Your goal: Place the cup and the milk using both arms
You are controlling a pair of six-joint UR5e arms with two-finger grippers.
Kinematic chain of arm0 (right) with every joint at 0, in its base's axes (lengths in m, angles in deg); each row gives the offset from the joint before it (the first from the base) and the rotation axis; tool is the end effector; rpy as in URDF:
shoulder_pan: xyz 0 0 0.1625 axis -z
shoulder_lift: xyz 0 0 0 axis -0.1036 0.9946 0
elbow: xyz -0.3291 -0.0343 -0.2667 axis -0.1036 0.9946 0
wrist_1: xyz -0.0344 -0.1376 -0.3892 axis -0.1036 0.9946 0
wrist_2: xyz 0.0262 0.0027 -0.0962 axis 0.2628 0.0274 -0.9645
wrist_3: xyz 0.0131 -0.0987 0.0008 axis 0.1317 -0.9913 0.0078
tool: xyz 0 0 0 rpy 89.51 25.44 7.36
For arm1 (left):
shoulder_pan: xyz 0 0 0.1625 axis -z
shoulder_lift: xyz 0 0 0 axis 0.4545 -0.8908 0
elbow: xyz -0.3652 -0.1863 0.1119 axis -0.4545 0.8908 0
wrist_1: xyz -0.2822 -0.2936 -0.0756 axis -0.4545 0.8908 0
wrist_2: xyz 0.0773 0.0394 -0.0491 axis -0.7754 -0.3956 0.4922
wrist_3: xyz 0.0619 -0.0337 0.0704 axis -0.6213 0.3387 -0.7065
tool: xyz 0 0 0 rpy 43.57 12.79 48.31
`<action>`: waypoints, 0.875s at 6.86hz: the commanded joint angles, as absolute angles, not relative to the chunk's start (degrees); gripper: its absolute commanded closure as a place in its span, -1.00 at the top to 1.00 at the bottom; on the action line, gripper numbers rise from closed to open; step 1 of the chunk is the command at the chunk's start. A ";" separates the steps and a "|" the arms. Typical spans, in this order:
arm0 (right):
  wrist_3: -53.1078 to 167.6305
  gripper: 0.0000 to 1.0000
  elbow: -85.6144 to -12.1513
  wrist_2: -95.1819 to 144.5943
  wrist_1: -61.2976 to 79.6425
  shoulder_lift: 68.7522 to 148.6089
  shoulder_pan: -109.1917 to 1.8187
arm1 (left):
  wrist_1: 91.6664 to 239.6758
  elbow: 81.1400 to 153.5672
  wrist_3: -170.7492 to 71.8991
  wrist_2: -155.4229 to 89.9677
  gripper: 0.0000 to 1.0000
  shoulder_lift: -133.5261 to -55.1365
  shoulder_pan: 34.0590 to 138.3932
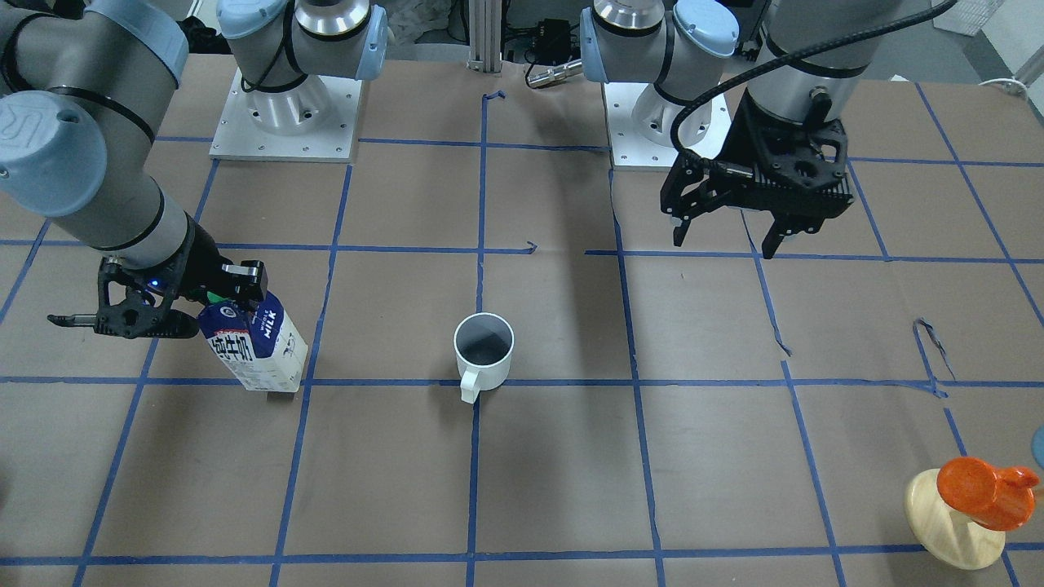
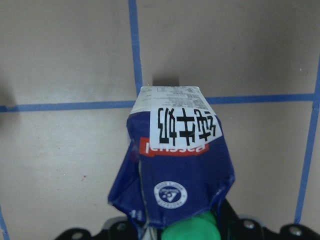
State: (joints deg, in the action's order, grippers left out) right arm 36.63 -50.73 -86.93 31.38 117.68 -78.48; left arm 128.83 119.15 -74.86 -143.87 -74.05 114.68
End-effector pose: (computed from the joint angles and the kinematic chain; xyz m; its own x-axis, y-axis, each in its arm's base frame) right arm 0.0821 -0.5570 0.3607 -0.9991 0.0287 -0.0327 0.0246 0.9925 0.1197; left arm -0.1134 -0.5052 0.4893 -0.9893 0.1443 -0.0207 0.1458 0.9785 -0.1462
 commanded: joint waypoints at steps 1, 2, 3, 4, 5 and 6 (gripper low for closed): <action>41.08 -0.26 -43.20 -85.16 31.04 113.43 -85.24 | 129.28 119.11 -74.97 -144.17 1.00 -72.98 113.51; 45.72 -0.26 -41.60 -85.06 31.21 111.75 -89.81 | 129.55 118.93 -74.79 -144.09 1.00 -72.63 113.17; 49.77 -0.26 -41.84 -84.98 31.39 111.47 -92.64 | 129.63 118.93 -74.18 -144.17 1.00 -72.45 113.16; 53.82 -0.25 -42.19 -84.98 31.56 111.12 -95.02 | 130.85 118.93 -74.18 -144.35 1.00 -72.19 112.73; 57.60 -0.24 -42.28 -85.15 32.09 109.90 -97.65 | 130.87 118.76 -74.26 -144.35 1.00 -72.19 112.64; 57.98 -0.24 -42.37 -85.15 32.01 109.28 -98.63 | 130.87 118.67 -74.18 -144.00 1.00 -72.19 112.64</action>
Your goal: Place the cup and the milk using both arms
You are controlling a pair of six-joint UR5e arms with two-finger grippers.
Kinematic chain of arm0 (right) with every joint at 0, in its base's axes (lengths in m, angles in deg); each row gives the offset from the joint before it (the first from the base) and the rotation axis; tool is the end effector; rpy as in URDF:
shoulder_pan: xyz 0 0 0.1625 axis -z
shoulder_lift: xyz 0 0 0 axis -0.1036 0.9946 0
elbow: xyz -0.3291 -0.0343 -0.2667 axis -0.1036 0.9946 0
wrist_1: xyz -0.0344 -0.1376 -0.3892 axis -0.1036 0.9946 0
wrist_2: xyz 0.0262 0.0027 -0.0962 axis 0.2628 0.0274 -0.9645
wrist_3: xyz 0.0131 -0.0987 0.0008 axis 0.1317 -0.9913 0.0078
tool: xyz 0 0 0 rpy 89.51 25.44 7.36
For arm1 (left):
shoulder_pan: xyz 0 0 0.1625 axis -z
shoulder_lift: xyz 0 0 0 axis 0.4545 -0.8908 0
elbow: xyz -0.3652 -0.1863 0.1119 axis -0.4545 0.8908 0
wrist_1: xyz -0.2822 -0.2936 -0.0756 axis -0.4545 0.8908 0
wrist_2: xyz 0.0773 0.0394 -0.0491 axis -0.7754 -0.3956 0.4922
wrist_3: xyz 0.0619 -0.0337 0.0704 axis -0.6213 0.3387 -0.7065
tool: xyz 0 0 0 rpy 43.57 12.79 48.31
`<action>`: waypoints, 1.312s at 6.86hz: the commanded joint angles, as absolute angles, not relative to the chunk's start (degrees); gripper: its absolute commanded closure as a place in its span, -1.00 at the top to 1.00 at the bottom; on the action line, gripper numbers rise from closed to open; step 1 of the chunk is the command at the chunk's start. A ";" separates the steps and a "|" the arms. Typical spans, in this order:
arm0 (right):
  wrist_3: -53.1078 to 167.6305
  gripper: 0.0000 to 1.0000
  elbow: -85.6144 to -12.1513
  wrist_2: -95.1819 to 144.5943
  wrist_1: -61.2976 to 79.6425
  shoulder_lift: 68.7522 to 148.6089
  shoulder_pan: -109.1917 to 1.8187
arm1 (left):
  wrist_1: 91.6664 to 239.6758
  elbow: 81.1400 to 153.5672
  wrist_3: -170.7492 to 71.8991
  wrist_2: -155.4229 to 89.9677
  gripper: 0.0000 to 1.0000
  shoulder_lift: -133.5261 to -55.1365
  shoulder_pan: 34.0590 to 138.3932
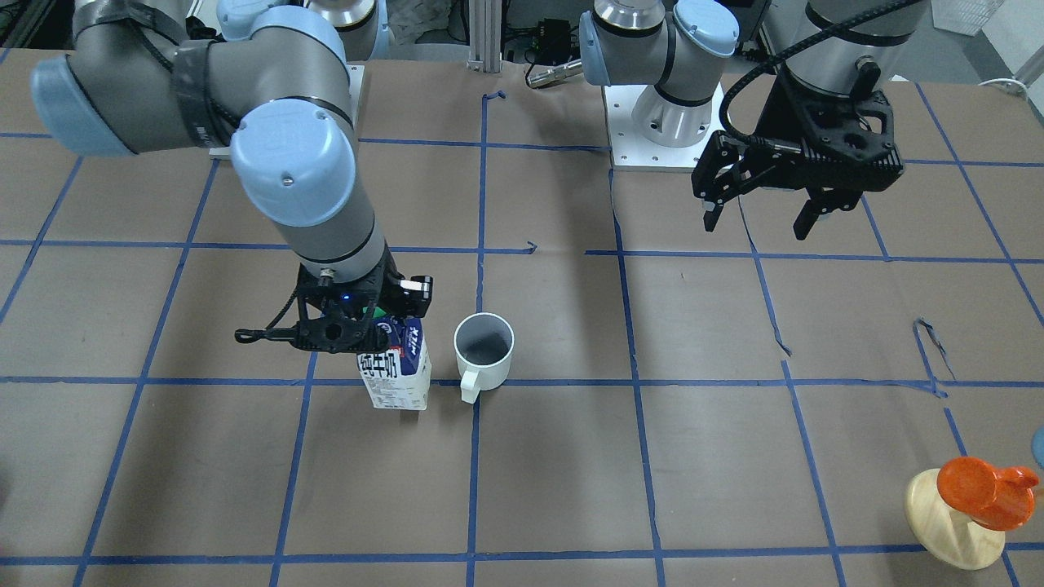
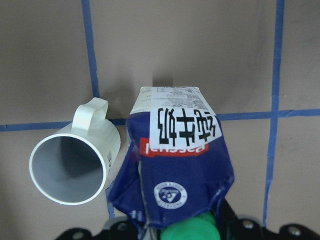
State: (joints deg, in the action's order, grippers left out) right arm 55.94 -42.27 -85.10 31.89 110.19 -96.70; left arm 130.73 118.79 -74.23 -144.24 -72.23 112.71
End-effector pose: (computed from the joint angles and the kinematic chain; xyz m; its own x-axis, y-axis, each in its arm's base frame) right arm 0.2680 -0.5596 0.3552 -0.9984 0.0485 -0.0287 0.0452 0.9932 0.1073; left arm -0.0963 -0.4960 0.5044 -0.9948 0.0983 -0.0262 0.1012 0.9835 -0.1501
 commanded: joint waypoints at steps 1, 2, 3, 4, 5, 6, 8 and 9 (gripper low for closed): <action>57.81 -0.21 -42.46 -85.06 31.57 109.19 -98.73 | 130.87 118.76 -74.18 -144.17 1.00 -72.19 112.64; 57.20 0.06 -43.16 -85.15 32.00 109.19 -98.73 | 130.78 118.76 -74.18 -144.26 1.00 -72.19 112.55; 56.93 0.99 -43.51 -85.85 32.01 109.36 -98.65 | 130.78 118.76 -74.18 -144.26 1.00 -72.19 112.72; 57.02 1.00 -43.34 -86.12 31.92 109.88 -98.56 | 130.78 118.67 -74.09 -144.17 1.00 -72.36 112.81; 56.93 1.00 -42.56 -86.38 31.31 110.93 -98.03 | 130.78 118.67 -74.09 -144.35 1.00 -72.36 112.81; 56.93 1.00 -42.64 -87.08 30.17 114.42 -97.77 | 130.78 118.67 -74.09 -144.26 1.00 -72.36 112.90; 56.76 1.00 -42.72 -89.62 28.58 121.36 -97.33 | 130.78 118.76 -74.09 -144.09 1.00 -72.36 112.90; 56.76 1.00 -42.55 -89.72 26.49 123.93 -97.33 | 130.78 118.67 -74.09 -144.17 1.00 -72.36 112.81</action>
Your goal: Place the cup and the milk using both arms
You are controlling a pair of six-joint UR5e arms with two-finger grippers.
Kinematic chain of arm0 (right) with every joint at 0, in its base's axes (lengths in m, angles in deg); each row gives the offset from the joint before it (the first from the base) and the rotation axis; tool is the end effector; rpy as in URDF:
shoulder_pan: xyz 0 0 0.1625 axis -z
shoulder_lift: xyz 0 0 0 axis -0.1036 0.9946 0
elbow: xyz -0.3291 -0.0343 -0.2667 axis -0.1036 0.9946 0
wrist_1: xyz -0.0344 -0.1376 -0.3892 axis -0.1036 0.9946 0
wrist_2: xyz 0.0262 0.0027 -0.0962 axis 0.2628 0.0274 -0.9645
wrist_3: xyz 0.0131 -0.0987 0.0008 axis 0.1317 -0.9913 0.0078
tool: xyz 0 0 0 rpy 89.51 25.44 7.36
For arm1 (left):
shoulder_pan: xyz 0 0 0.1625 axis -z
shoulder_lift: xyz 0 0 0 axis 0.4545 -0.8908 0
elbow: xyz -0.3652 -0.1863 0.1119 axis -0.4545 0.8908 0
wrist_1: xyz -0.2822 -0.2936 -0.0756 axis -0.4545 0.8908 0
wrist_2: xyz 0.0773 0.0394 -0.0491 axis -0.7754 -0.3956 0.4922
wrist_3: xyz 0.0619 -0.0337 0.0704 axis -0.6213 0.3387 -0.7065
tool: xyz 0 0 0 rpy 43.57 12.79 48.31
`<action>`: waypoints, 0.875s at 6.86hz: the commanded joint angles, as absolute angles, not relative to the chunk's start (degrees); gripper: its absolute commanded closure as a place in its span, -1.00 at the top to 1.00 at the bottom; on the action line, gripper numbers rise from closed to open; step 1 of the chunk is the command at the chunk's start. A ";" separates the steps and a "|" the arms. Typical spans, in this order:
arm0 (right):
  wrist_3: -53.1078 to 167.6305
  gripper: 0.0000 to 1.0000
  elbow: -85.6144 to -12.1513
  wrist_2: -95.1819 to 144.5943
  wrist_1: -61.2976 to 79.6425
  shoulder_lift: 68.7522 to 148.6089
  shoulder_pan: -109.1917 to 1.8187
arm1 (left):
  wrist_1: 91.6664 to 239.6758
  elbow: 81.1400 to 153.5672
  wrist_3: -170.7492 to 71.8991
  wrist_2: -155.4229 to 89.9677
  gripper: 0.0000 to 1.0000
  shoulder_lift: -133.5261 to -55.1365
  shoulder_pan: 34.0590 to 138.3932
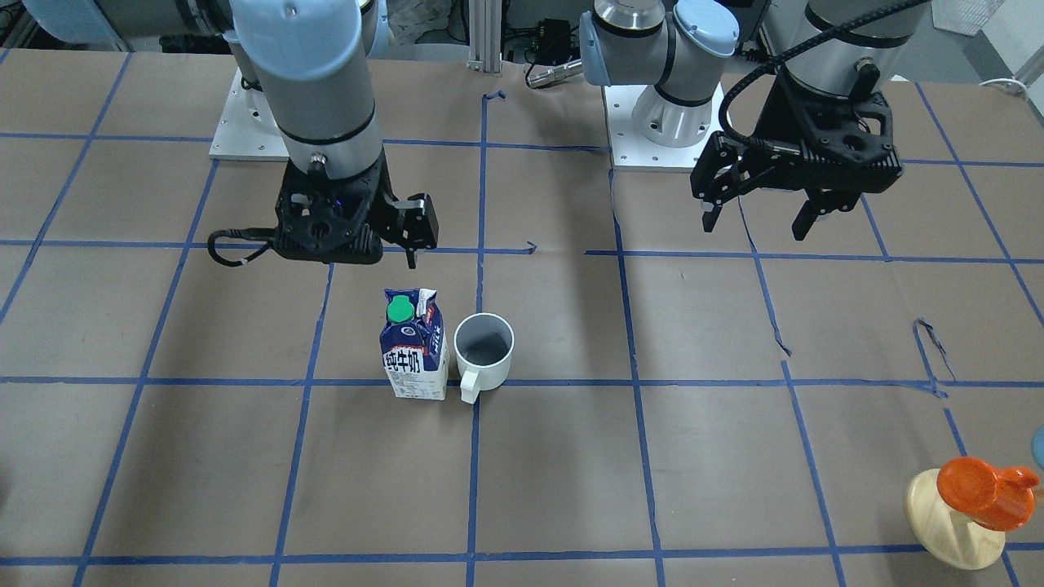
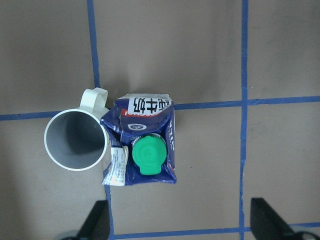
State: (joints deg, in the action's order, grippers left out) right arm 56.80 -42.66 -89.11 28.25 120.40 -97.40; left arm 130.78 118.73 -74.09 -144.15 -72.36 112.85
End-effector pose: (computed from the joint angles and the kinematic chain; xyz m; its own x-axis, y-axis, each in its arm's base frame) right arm 0.2563 -0.5086 0.4492 -0.9988 0.0473 0.0101 0.0471 0.9988 -0.0150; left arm -0.0976 -0.4966 0.5037 -0.9948 0.0986 -0.0240 0.1011 0.9838 -0.1484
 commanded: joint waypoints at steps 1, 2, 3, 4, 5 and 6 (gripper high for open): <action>56.84 1.00 -42.72 -89.90 24.03 125.34 -97.24 | 130.69 118.58 -74.09 -144.09 1.00 -72.54 112.72; 56.84 1.00 -42.72 -90.07 21.40 126.23 -96.54 | 130.78 118.67 -74.09 -144.17 1.00 -72.45 112.72; 55.19 1.00 -41.42 -89.90 21.28 126.24 -93.58 | 130.69 118.58 -74.09 -144.17 1.00 -72.45 112.72; 51.87 1.00 -38.10 -89.81 16.58 126.32 -88.85 | 130.69 118.67 -74.09 -144.09 1.00 -72.45 112.72; 50.88 1.00 -36.24 -89.03 12.80 126.32 -85.15 | 130.60 118.67 -74.09 -144.09 1.00 -72.45 112.72; 50.95 1.00 -36.05 -89.28 12.67 126.41 -83.54 | 130.60 118.67 -74.09 -144.00 1.00 -72.54 112.72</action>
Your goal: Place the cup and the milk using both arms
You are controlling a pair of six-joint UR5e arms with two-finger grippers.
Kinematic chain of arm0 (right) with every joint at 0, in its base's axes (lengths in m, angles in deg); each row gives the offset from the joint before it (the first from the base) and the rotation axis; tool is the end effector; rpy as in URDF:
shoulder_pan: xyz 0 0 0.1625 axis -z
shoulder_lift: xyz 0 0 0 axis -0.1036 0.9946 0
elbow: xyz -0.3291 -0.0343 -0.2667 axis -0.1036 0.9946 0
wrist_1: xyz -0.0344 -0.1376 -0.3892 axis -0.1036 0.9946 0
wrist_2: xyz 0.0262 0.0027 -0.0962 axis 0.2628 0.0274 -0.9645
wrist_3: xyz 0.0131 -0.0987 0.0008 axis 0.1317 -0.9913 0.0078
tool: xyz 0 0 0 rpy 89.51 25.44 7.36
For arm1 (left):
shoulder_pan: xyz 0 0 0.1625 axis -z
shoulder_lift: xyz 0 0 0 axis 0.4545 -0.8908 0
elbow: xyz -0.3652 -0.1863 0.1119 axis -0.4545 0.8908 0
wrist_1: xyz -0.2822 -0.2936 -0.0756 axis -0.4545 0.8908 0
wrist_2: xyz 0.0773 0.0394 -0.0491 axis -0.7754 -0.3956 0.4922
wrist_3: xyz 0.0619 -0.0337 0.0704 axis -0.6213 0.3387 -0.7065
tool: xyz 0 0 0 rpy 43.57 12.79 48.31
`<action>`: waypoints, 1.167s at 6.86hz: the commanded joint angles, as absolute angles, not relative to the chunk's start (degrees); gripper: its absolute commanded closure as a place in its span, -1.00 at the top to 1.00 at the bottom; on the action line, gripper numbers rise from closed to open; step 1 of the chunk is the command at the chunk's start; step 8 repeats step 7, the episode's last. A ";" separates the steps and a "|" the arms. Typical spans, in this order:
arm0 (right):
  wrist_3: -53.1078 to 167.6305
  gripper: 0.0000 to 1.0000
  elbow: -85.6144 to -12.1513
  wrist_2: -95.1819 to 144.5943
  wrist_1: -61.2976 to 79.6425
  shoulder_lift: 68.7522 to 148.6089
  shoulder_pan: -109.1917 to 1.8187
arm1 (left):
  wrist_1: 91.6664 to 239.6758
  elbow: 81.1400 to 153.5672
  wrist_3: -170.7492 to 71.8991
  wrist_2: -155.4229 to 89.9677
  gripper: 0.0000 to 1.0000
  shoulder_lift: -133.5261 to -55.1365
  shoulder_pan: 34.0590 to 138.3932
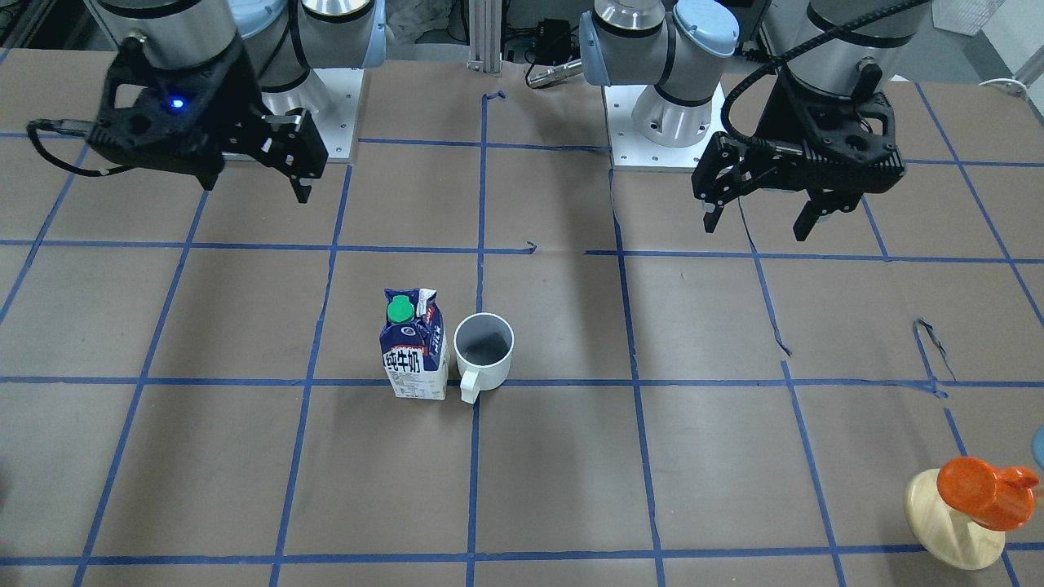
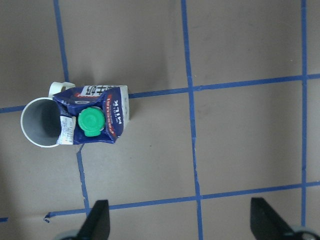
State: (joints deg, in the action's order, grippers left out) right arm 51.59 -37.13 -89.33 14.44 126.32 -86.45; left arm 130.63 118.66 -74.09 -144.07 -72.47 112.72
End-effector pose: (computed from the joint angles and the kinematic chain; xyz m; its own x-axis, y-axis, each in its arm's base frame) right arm 0.1526 -0.4995 0.5276 -0.9890 0.1462 0.0230 0.1468 0.9888 0.0257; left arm -0.0965 -0.4978 0.5037 -0.9951 0.0965 -0.0230 0.0989 0.9837 -0.1505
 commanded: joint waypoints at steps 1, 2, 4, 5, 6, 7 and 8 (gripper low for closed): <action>50.96 1.00 -36.13 -89.63 13.28 126.50 -83.61 | 130.60 118.67 -74.09 -144.08 1.00 -72.54 112.72; 50.87 1.00 -36.22 -89.72 13.37 126.50 -83.62 | 130.60 118.67 -74.09 -144.00 1.00 -72.54 112.72; 50.69 1.00 -36.39 -89.81 16.70 126.41 -83.79 | 130.60 118.67 -74.09 -144.00 1.00 -72.54 112.72; 49.73 1.00 -36.40 -89.81 16.89 126.24 -83.79 | 130.60 118.67 -74.09 -144.00 1.00 -72.54 112.72; 47.90 1.00 -36.40 -89.81 16.89 126.15 -83.79 | 130.60 118.67 -74.09 -144.00 1.00 -72.54 112.72; 46.40 1.00 -36.40 -89.81 16.89 126.06 -83.79 | 130.60 118.67 -74.09 -144.00 1.00 -72.54 112.72; 46.40 1.00 -36.40 -89.81 16.89 126.06 -83.79 | 130.60 118.67 -74.09 -144.00 1.00 -72.54 112.72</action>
